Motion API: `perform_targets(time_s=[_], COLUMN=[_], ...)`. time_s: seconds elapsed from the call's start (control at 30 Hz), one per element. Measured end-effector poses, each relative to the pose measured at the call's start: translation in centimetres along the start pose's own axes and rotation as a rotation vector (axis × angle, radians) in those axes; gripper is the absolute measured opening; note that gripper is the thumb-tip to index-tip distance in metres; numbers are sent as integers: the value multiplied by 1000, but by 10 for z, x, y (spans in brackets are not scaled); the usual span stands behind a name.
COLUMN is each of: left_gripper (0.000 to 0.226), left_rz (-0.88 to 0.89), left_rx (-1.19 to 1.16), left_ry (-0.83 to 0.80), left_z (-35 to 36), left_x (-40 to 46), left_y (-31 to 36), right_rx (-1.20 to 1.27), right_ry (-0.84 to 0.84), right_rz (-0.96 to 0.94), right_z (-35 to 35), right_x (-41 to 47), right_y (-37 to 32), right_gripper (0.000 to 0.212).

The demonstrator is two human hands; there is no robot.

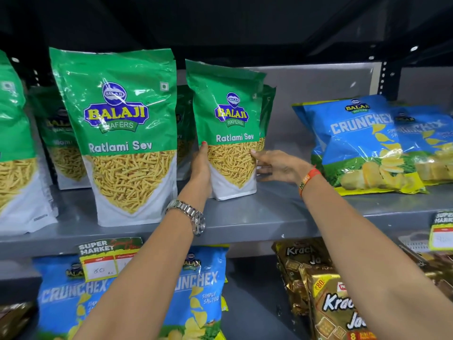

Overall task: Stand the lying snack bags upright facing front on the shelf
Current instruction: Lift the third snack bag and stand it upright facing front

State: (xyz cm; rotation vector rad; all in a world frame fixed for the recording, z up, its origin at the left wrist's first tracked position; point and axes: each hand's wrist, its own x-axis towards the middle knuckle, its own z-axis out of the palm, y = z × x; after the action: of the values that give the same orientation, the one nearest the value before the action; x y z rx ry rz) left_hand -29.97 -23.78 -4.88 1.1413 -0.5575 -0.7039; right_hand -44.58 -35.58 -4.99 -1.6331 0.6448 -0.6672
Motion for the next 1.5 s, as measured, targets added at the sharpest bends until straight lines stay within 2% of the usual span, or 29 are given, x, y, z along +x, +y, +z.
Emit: perform_targets(time_s=[0.1, 0.2, 0.27, 0.37, 0.5, 0.57, 0.8, 0.97, 1.03, 1.17, 1.23, 1.3, 1.4, 1.5], left_gripper=[66, 75, 77, 72, 57, 58, 55, 33, 37, 70, 67, 62, 49, 49], left_rz=[-42, -64, -61, -26, 11, 2, -27, -32, -17, 129, 243, 263, 265, 258], left_rx=[0, 54, 88, 119, 75, 73, 47, -13, -7, 160, 208, 188, 152, 141], left_ry=[-26, -75, -70, -68, -126, -142, -208, -328, -353, -256, -246, -258, -263, -303], left_z=[1, 1, 1, 1, 1, 0, -5, -6, -6, -7, -9, -7, 4, 13], left_x=[0, -8, -12, -18, -29, -34, -54, -65, -69, -70, -73, -73, -74, -73], left_y=[-2, -4, -4, -2, -5, -6, -5, -6, -5, -11, -17, -21, -22, -27], right_rx=[-29, -63, -62, -38, 35, 66, 50, 38, 48, 107, 110, 110, 125, 131], right_ry=[-17, 10, 39, 68, 134, 167, 234, 288, 294, 274, 267, 289, 347, 353], right_rz=[-12, -47, -69, -97, -131, -147, -184, -188, -187, -196, -203, -229, -260, -264], right_z=[-6, -5, -3, -2, 2, 4, 10, 11, 13, 15, 20, 23, 22, 14], right_x=[-6, -13, -20, -31, -45, -54, -85, -104, -108, -112, -114, -114, -117, -118], right_y=[-3, -2, -1, 0, 8, 10, 9, 10, 10, 13, 16, 20, 20, 20], right_gripper=[28, 51, 56, 45, 40, 37, 36, 42, 45, 44, 53, 56, 49, 39])
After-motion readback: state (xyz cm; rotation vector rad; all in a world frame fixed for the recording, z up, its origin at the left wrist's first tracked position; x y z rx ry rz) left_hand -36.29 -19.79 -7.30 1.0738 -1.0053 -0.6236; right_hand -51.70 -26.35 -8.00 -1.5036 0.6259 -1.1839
